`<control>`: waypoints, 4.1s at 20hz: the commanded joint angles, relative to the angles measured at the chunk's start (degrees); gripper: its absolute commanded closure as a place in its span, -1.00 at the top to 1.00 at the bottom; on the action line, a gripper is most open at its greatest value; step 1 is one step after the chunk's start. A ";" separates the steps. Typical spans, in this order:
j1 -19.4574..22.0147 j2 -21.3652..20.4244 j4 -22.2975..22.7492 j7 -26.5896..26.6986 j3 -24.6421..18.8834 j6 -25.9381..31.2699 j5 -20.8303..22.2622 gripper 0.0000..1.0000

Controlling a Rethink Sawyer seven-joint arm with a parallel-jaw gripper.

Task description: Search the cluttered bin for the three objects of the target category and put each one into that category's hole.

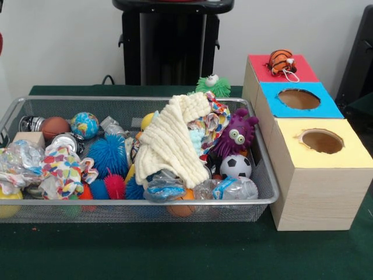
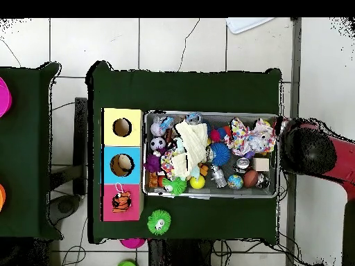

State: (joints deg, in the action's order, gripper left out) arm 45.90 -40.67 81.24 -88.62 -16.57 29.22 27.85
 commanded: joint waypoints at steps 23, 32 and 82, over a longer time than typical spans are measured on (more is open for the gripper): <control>-7.99 6.21 -3.46 -4.62 1.12 -4.77 2.87 1.00; -8.04 9.44 -3.36 -5.09 2.20 -10.83 4.52 1.00; -12.05 18.52 1.92 -2.20 19.02 0.42 0.57 1.00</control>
State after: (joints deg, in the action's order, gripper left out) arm 35.07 -24.92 80.44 -88.62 -1.26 23.14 24.81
